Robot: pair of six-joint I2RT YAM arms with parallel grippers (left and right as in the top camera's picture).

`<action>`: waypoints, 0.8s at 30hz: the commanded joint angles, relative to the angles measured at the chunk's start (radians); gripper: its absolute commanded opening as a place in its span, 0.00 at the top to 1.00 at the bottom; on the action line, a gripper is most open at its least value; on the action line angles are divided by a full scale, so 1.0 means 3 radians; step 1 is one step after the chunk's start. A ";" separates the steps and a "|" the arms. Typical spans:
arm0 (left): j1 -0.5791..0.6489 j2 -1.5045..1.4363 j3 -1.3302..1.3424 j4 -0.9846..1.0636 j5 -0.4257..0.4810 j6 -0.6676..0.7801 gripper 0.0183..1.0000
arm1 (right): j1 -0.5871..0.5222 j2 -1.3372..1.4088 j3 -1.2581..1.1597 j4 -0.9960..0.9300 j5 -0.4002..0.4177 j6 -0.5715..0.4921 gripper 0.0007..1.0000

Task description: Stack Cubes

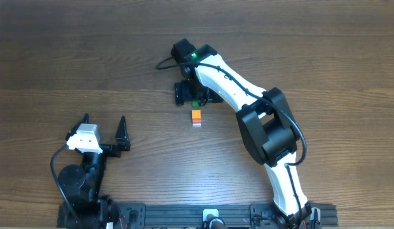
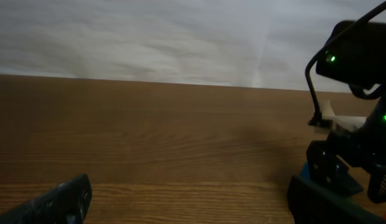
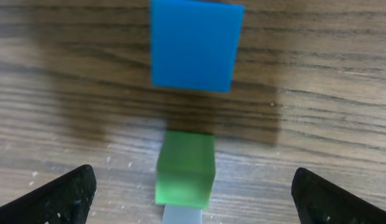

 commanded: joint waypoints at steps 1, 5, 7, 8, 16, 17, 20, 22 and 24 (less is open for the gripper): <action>0.0018 -0.0024 -0.0031 0.0014 0.0032 0.0050 0.00 | -0.0037 0.0103 0.0062 0.0018 0.0050 0.0039 0.02; 0.0018 -0.0024 -0.0031 0.0014 0.0032 0.0050 0.00 | -0.0041 0.0113 0.0062 0.0060 0.0048 0.0057 0.04; 0.0018 -0.0024 -0.0031 0.0014 0.0032 0.0050 0.00 | -0.0045 0.0113 0.0062 0.0064 0.0050 0.0093 0.07; 0.0018 -0.0024 -0.0031 0.0014 0.0032 0.0050 0.00 | -0.0046 0.0114 0.0061 0.0061 0.0050 0.0102 0.07; 0.0018 -0.0024 -0.0031 0.0014 0.0032 0.0050 0.00 | -0.0047 0.0114 0.0045 0.0048 0.0051 0.0153 0.09; 0.0018 -0.0024 -0.0031 0.0014 0.0032 0.0050 0.00 | -0.0047 0.0114 0.0039 0.0046 0.0050 0.0164 0.09; 0.0018 -0.0024 -0.0031 0.0014 0.0032 0.0050 0.00 | -0.0041 0.0114 0.0031 0.0036 0.0060 0.0177 0.09; 0.0018 -0.0024 -0.0031 0.0014 0.0032 0.0050 0.00 | -0.0037 0.0114 0.0029 0.0023 0.0075 0.0179 0.10; 0.0018 -0.0024 -0.0031 0.0014 0.0032 0.0050 0.00 | -0.0034 0.0114 0.0029 0.0013 0.0078 0.0187 0.10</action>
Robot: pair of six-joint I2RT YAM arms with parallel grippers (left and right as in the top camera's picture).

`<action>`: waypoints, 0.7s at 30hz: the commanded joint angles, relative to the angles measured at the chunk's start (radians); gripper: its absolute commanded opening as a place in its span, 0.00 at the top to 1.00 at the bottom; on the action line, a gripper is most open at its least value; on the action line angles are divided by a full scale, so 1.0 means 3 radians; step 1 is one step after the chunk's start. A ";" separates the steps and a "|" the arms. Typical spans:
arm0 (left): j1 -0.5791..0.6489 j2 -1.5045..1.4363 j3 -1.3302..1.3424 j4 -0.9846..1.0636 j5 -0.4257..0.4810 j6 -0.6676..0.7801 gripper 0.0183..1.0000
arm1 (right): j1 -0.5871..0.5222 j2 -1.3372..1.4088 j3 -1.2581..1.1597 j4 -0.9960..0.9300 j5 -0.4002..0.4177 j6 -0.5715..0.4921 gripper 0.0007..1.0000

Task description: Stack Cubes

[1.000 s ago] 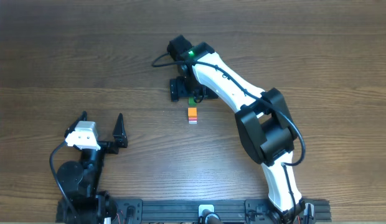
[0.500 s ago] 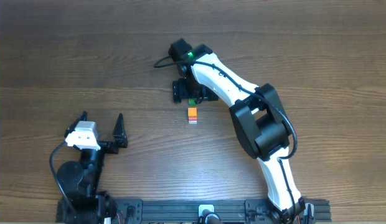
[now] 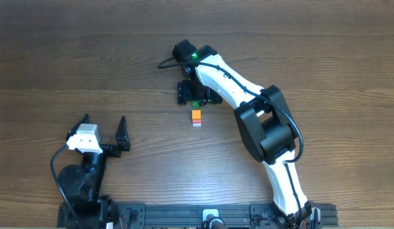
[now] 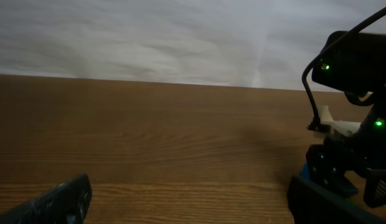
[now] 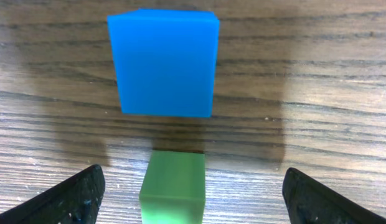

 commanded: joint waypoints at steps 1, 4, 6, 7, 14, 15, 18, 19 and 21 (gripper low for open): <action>0.0018 -0.0024 -0.0031 0.0014 0.0032 0.0050 0.00 | -0.0003 0.0045 0.0027 -0.0023 0.0083 0.0061 0.11; 0.0018 -0.0024 -0.0031 0.0014 0.0032 0.0050 0.00 | 0.0008 0.0045 0.0015 -0.0032 0.0095 0.0062 0.11; 0.0018 -0.0024 -0.0031 0.0014 0.0032 0.0050 0.00 | 0.0014 0.0045 0.0014 -0.0047 0.0102 0.0062 0.11; 0.0018 -0.0024 -0.0031 0.0014 0.0032 0.0050 0.00 | 0.0020 0.0045 0.0014 -0.0052 0.0111 0.0070 0.11; 0.0018 -0.0024 -0.0031 0.0014 0.0032 0.0050 0.00 | 0.0060 0.0047 0.0014 -0.0060 0.0135 0.0100 0.11; 0.0018 -0.0024 -0.0031 0.0014 0.0032 0.0050 0.00 | 0.0065 0.0048 0.0014 -0.0060 0.0144 0.0104 0.11; 0.0018 -0.0024 -0.0031 0.0014 0.0032 0.0050 0.00 | 0.0074 0.0048 0.0014 -0.0060 0.0146 0.0123 0.11; 0.0018 -0.0024 -0.0031 0.0014 0.0032 0.0050 0.00 | 0.0076 0.0048 0.0014 -0.0060 0.0148 0.0123 0.11; 0.0018 -0.0024 -0.0031 0.0014 0.0032 0.0050 0.00 | 0.0076 0.0048 0.0014 -0.0057 0.0148 0.0123 0.11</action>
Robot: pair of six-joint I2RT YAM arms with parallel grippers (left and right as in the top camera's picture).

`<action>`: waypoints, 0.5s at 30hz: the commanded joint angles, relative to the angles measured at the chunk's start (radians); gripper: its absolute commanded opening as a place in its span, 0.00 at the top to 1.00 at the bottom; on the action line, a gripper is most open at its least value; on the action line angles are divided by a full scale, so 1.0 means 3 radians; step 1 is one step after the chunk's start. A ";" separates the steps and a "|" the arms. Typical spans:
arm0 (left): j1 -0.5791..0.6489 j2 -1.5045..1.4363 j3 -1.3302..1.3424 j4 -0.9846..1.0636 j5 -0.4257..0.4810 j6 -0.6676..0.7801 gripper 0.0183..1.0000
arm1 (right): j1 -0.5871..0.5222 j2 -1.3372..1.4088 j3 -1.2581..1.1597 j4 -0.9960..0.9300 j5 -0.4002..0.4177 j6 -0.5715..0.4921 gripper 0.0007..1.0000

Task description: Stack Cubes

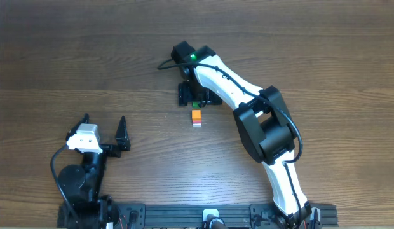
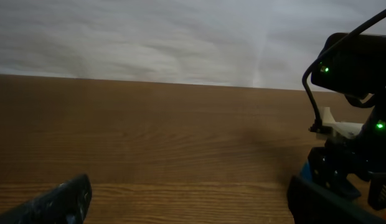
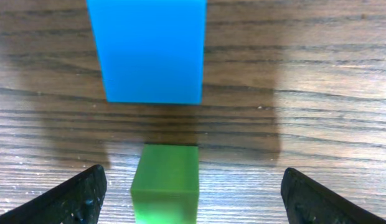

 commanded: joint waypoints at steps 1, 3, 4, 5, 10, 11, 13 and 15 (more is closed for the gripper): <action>0.0018 -0.0024 -0.0031 0.0014 0.0032 0.0050 0.00 | 0.0024 0.0050 0.0014 0.0005 0.0061 0.0047 0.12; 0.0018 -0.0024 -0.0031 0.0014 0.0032 0.0050 0.00 | 0.0025 0.0064 0.0013 0.0015 0.0060 0.0048 0.11; 0.0018 -0.0024 -0.0031 0.0014 0.0032 0.0050 0.00 | 0.0027 0.0070 0.0013 0.0019 0.0061 0.0048 0.12; 0.0018 -0.0024 -0.0031 0.0014 0.0032 0.0050 0.00 | 0.0029 0.0085 0.0013 0.0023 0.0060 0.0048 0.11; 0.0019 -0.0024 -0.0031 0.0014 0.0032 0.0050 0.00 | 0.0036 0.0104 0.0013 0.0041 0.0058 0.0048 0.12; 0.0018 -0.0024 -0.0031 0.0014 0.0032 0.0050 0.00 | 0.0036 0.0104 0.0013 0.0048 0.0058 0.0048 0.14; 0.0018 -0.0024 -0.0031 0.0014 0.0032 0.0050 0.00 | 0.0036 0.0104 0.0013 0.0047 0.0058 0.0048 0.17; 0.0018 -0.0024 -0.0031 0.0014 0.0032 0.0050 0.00 | 0.0036 0.0104 0.0013 0.0046 0.0058 0.0047 0.20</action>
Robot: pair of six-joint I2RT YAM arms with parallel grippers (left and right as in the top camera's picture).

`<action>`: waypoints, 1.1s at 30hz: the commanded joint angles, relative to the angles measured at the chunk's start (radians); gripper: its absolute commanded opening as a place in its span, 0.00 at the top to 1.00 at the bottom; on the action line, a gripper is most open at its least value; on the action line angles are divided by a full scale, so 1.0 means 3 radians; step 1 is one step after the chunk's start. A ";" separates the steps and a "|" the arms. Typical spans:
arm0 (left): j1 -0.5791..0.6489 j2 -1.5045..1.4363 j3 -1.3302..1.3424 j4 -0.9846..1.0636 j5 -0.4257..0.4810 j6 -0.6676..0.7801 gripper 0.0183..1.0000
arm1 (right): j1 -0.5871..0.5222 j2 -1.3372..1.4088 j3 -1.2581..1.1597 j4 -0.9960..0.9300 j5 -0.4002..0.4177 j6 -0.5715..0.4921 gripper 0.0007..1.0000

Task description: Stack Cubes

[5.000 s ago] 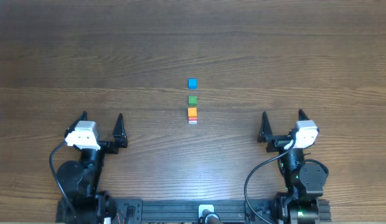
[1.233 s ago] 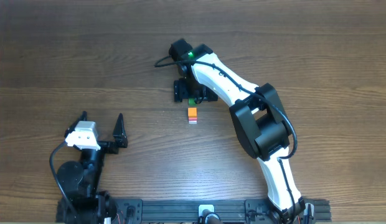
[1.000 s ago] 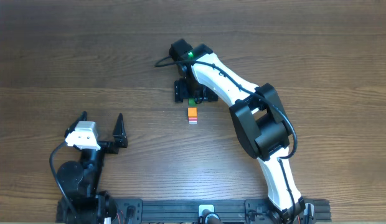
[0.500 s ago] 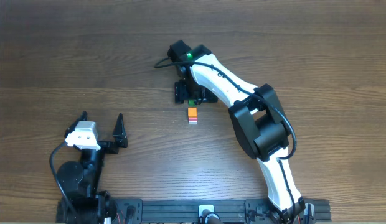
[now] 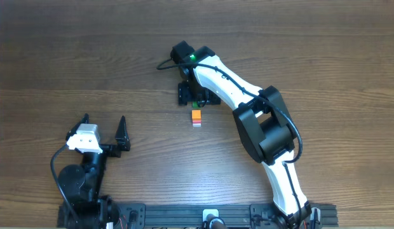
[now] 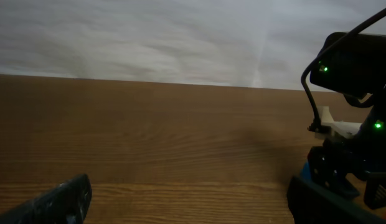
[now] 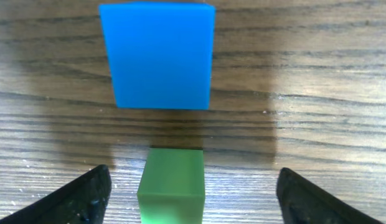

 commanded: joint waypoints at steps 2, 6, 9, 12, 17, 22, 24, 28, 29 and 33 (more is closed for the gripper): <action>0.0018 -0.0024 -0.0031 0.0014 0.0031 0.0050 0.00 | 0.0031 0.0100 0.0013 0.0006 0.0057 0.0029 0.20; 0.0018 -0.0024 -0.0031 0.0014 0.0031 0.0050 0.00 | 0.0031 0.0102 0.0013 -0.0001 0.0058 0.0029 0.21; 0.0018 -0.0024 -0.0031 0.0014 0.0031 0.0050 0.00 | 0.0031 0.0107 0.0011 -0.0003 0.0058 0.0029 0.25; 0.0018 -0.0024 -0.0031 0.0014 0.0031 0.0050 0.00 | 0.0032 0.0116 0.0011 -0.0003 0.0058 0.0029 0.32; 0.0018 -0.0024 -0.0031 0.0014 0.0031 0.0050 0.00 | 0.0033 0.0135 0.0011 -0.0004 0.0057 0.0029 0.39; 0.0019 -0.0024 -0.0031 0.0014 0.0031 0.0050 0.00 | 0.0033 0.0137 0.0011 -0.0004 0.0057 0.0029 0.54; 0.0018 -0.0024 -0.0031 0.0014 0.0031 0.0050 0.00 | 0.0033 0.0137 0.0011 -0.0004 0.0057 0.0029 0.60; 0.0018 -0.0024 -0.0031 0.0014 0.0031 0.0050 0.00 | 0.0033 0.0137 0.0011 -0.0003 0.0057 0.0029 0.67; 0.0018 -0.0024 -0.0031 0.0014 0.0031 0.0050 0.00 | 0.0033 0.0137 0.0011 -0.0003 0.0057 0.0029 0.68; 0.0018 -0.0024 -0.0031 0.0014 0.0031 0.0050 0.00 | 0.0033 0.0137 0.0011 -0.0003 0.0057 0.0029 0.75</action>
